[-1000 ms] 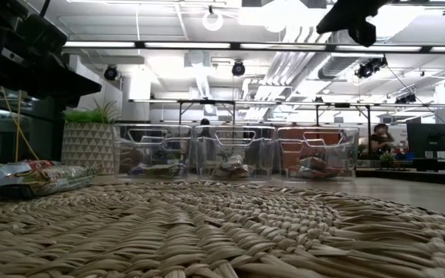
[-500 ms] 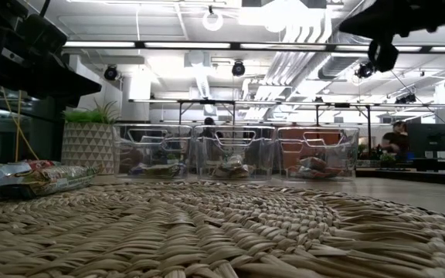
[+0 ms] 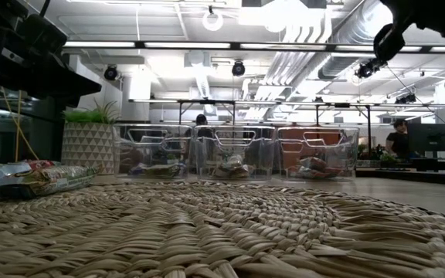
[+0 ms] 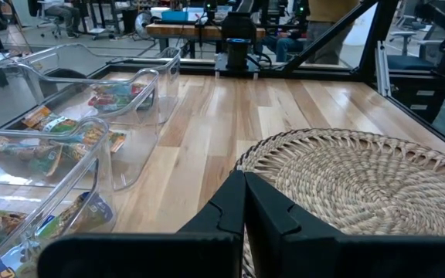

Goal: Pick and place Granola Bars by type
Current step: Put the blue granola bar into the left transparent bin

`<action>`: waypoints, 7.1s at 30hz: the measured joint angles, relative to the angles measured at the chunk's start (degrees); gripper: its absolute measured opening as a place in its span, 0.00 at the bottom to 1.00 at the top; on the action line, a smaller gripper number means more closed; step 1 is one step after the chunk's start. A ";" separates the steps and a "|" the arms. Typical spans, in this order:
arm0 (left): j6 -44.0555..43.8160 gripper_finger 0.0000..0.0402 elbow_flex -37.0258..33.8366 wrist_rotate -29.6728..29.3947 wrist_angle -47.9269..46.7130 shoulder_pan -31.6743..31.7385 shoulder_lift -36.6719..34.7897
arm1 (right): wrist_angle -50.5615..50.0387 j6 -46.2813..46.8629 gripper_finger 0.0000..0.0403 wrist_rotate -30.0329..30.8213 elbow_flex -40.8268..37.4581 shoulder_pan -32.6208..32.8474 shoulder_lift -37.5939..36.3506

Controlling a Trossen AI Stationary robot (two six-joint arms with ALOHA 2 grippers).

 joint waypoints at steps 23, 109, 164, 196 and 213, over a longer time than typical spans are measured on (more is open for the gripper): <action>-0.01 0.00 0.00 0.11 0.00 0.00 0.00 | 4.47 -6.00 0.00 4.92 -9.47 4.51 -0.22; 0.02 0.00 0.00 -0.04 0.24 0.01 0.00 | -22.06 -33.91 0.00 12.48 -9.53 11.46 -0.16; -44.94 0.00 67.72 -13.23 -61.04 0.04 17.07 | -21.89 -33.87 0.00 12.44 -9.54 11.46 -0.18; -67.35 0.00 76.86 1.54 -89.88 -0.02 34.58 | -21.80 -33.89 0.00 12.44 -9.54 11.44 -0.18; -61.86 0.00 71.43 8.82 -75.31 -2.97 33.78 | -21.80 -33.89 0.00 12.44 -9.54 11.44 -0.18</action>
